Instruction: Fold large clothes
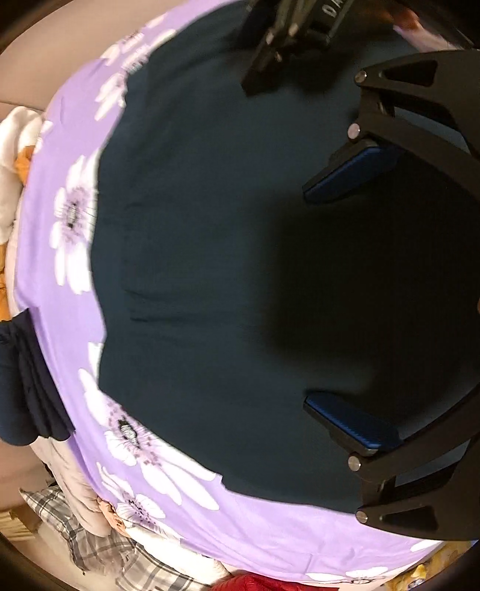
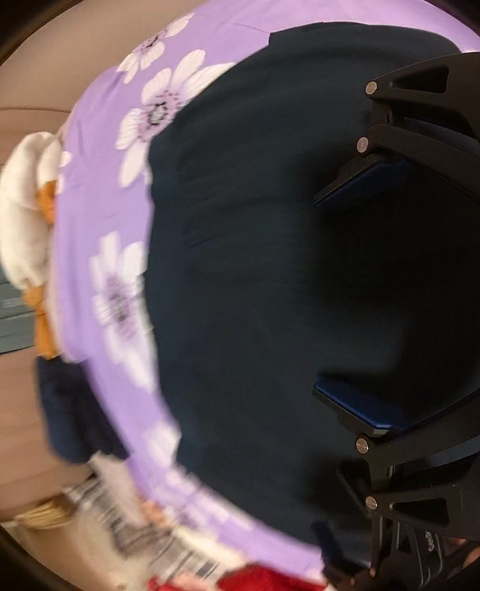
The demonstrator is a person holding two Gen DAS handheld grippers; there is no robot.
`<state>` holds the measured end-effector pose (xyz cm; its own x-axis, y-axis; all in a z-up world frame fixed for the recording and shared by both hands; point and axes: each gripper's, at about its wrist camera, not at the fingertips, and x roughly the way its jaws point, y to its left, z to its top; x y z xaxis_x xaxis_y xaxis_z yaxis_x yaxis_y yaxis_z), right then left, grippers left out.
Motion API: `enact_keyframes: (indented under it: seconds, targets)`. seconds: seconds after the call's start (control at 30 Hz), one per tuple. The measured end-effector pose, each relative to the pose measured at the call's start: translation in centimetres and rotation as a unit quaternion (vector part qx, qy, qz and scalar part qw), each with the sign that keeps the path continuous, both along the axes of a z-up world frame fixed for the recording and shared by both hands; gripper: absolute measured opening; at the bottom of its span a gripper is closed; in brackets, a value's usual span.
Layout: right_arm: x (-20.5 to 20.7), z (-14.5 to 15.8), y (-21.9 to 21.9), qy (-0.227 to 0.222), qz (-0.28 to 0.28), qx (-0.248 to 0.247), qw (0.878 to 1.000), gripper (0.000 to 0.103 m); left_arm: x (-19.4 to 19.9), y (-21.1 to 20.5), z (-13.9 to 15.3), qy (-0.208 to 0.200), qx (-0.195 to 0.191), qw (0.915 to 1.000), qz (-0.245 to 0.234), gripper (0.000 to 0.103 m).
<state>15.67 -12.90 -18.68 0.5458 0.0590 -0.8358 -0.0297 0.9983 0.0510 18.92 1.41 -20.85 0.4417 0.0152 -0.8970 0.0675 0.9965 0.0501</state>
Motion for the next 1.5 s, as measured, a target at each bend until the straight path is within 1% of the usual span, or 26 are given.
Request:
enact_keyframes:
  seconds: [0.07, 0.17, 0.2, 0.27, 0.37, 0.53, 0.77, 0.9, 1.0, 1.13, 1.2, 1.27, 1.4, 1.5]
  targets:
    - [-0.6, 0.0, -0.8, -0.012, 0.005, -0.025, 1.000, 0.091, -0.1, 1.2, -0.3, -0.008, -0.014, 0.9999, 0.000, 0.103]
    - [-1.1, 0.1, -2.2, -0.019, 0.007, -0.040, 0.999, 0.091, -0.1, 2.9, -0.3, -0.014, 0.002, 0.9998, 0.013, 0.103]
    - [-1.4, 0.2, -2.9, -0.022, -0.003, -0.052, 0.998, 0.091, -0.2, 3.7, -0.3, -0.014, 0.004, 0.9997, 0.017, 0.103]
    - [-1.4, 0.5, -4.3, -0.029, -0.013, -0.055, 0.998, 0.091, -0.5, 4.9, -0.3, -0.018, 0.004, 0.9996, 0.023, 0.103]
    - [-2.1, 0.5, -6.7, -0.031, -0.046, -0.066, 0.996, 0.091, -1.0, 6.0, -0.2, -0.021, 0.006, 0.9994, 0.027, 0.103]
    - [-3.8, 0.9, -10.7, -0.039, -0.093, -0.027, 0.995, 0.091, -2.4, 7.2, 0.2, -0.033, 0.016, 0.9989, 0.029, 0.103]
    - [-6.8, 1.1, -12.7, -0.049, -0.113, -0.005, 0.992, 0.091, -4.8, 8.0, 0.8, -0.049, 0.028, 0.9977, 0.037, 0.103]
    - [-8.3, 1.0, -13.2, -0.051, -0.125, -0.017, 0.991, 0.091, -6.2, 8.0, 1.2, -0.055, 0.032, 0.9973, 0.037, 0.103]
    - [-9.1, 0.4, -14.4, -0.037, -0.146, -0.025, 0.988, 0.091, -7.0, 8.1, 1.2, -0.058, 0.035, 0.9970, 0.038, 0.103]
    - [-11.0, -0.5, -17.2, -0.026, -0.179, 0.044, 0.983, 0.091, -8.1, 8.3, 1.4, -0.061, 0.034, 0.9965, 0.045, 0.103]
    - [-12.1, -0.6, -17.8, -0.030, -0.183, 0.056, 0.981, 0.091, -8.8, 8.4, 1.5, -0.063, 0.036, 0.9964, 0.044, 0.103]
    - [-13.0, -0.6, -17.7, -0.031, -0.180, 0.051, 0.982, 0.091, -9.6, 8.4, 1.5, -0.065, 0.036, 0.9963, 0.044, 0.103]
    - [-14.7, -0.6, -17.0, -0.027, -0.173, 0.027, 0.984, 0.091, -10.8, 8.5, 1.7, -0.065, 0.026, 0.9963, 0.050, 0.103]
    - [-15.2, -0.4, -16.8, -0.026, -0.174, 0.011, 0.984, 0.091, -11.5, 8.7, 1.7, -0.061, 0.018, 0.9963, 0.058, 0.103]
